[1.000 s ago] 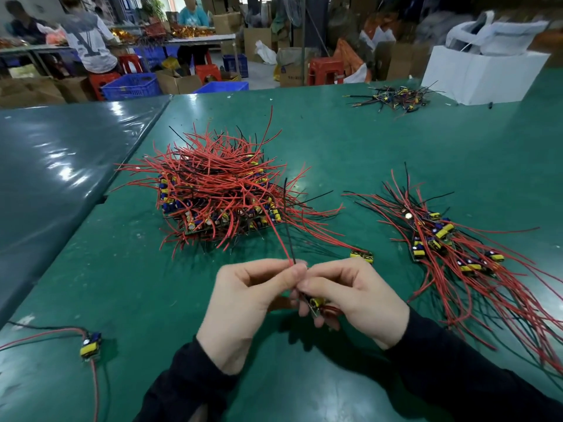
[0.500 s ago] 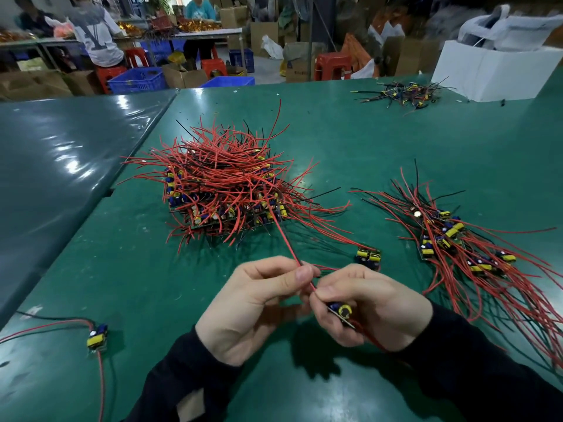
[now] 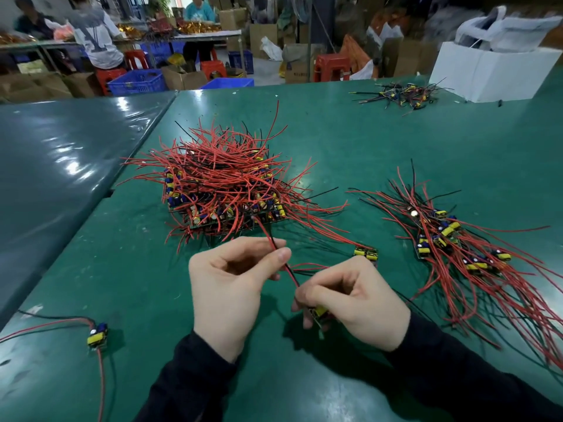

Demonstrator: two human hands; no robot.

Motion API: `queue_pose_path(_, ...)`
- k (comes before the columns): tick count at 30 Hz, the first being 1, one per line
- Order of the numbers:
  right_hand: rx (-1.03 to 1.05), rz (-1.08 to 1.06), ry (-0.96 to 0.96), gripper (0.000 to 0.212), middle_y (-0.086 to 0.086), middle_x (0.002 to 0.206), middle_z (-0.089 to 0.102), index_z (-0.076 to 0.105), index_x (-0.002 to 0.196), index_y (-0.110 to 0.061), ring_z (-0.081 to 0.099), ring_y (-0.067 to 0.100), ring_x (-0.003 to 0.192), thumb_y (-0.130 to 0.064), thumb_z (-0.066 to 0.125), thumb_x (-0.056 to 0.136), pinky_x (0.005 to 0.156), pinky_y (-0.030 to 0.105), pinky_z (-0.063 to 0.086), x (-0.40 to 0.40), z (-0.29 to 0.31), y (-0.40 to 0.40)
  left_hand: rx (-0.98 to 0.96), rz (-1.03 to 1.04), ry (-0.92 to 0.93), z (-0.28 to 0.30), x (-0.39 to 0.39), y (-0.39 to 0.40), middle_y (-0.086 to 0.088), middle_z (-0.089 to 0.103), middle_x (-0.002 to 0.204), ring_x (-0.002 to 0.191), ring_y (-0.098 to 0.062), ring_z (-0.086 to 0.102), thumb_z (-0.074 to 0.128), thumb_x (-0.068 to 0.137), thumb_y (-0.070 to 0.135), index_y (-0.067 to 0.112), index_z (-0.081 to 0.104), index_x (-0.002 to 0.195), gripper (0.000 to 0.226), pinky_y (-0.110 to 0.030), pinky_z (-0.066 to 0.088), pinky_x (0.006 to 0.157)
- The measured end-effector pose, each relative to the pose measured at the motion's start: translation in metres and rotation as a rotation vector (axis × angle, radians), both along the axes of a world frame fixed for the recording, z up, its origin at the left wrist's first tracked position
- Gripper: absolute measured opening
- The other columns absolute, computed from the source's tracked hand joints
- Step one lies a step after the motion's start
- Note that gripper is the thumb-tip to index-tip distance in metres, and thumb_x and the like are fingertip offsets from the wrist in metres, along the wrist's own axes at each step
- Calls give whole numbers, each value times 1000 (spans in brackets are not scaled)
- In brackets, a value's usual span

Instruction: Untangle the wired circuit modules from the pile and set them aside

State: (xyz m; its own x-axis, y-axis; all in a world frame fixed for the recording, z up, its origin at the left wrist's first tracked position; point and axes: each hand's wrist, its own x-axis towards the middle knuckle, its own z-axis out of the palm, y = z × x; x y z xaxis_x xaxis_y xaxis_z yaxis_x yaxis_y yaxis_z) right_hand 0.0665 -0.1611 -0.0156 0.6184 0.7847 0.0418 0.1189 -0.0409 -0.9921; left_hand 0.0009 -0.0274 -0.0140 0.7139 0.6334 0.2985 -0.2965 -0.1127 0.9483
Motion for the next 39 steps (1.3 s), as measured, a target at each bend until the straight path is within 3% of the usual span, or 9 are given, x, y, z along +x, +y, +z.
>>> queue_pose_path(5, 0, 24, -57, 19, 7, 50, 64, 73, 62, -7, 51, 18, 44, -14, 60, 74, 46, 25, 45, -2, -1, -1, -67, 140, -155, 4, -1, 12, -5, 70, 61, 48, -11, 59, 72, 70, -6, 5, 70, 67, 11, -18, 48, 49)
queue_pose_path(8, -5, 50, -51, 19, 8, 51, 64, 73, 63, -8, 51, 18, 44, -14, 61, 76, 46, 28, 45, -4, -3, -1, 82, 192, -157, 4, -3, 15, -3, 68, 60, 49, -12, 57, 74, 72, -4, 13, 70, 67, 18, -19, 48, 50)
queue_pose_path(20, 3, 142, 30, 12, 1, 60, 69, 76, 70, -15, 58, 4, 56, -13, 69, 80, 61, 15, 46, 0, 0, -2, 248, 320, -230, 5, -4, 24, 3, 67, 68, 52, -13, 58, 69, 84, 8, 22, 70, 86, 14, -22, 50, 49)
queue_pose_path(23, 122, -29, 235, 17, 4, 68, 73, 78, 73, -15, 59, 1, 55, -29, 71, 67, 53, 11, 44, 7, 7, -1, 113, 257, -248, 7, -3, 23, 1, 66, 69, 51, -12, 58, 66, 85, 17, 15, 67, 101, 16, -22, 50, 47)
queue_pose_path(28, 330, -392, 553, 16, 9, 68, 71, 74, 62, -12, 59, 7, 46, -27, 69, 58, 46, 12, 48, 23, 11, 0, 45, -81, 44, -1, 0, 0, -7, 68, 62, 54, -13, 63, 74, 73, 34, 11, 72, 70, 24, -23, 50, 48)
queue_pose_path(31, 332, -452, 560, 15, 11, 67, 69, 72, 61, -9, 63, 10, 49, -24, 72, 58, 46, 14, 49, 22, 9, 1, 104, -298, 240, -8, 0, -13, -5, 72, 66, 61, -13, 66, 79, 61, 38, 15, 76, 73, 26, -28, 56, 59)
queue_pose_path(33, 306, -456, 510, 11, 12, 67, 69, 72, 60, -12, 64, 11, 50, -23, 72, 60, 44, 15, 48, 20, 5, 2, 123, -292, 276, -14, 0, -17, -7, 73, 66, 61, -15, 66, 80, 68, 19, 11, 76, 71, 10, -30, 55, 62)
queue_pose_path(36, 301, -445, 448, 16, 12, 68, 70, 73, 64, -13, 62, 12, 49, -26, 75, 54, 46, 16, 49, 20, 1, 2, -24, -335, 298, -14, 0, -19, -10, 71, 65, 56, -18, 67, 73, 75, -3, 8, 73, 71, 11, -25, 55, 56)
queue_pose_path(39, 272, -369, 413, 24, 13, 71, 72, 75, 67, -15, 64, 15, 54, -30, 78, 49, 50, 18, 50, 21, 3, 0, -195, -388, 325, -9, 0, -20, -8, 66, 59, 49, -16, 61, 72, 72, 8, 8, 72, 68, 4, -23, 53, 51)
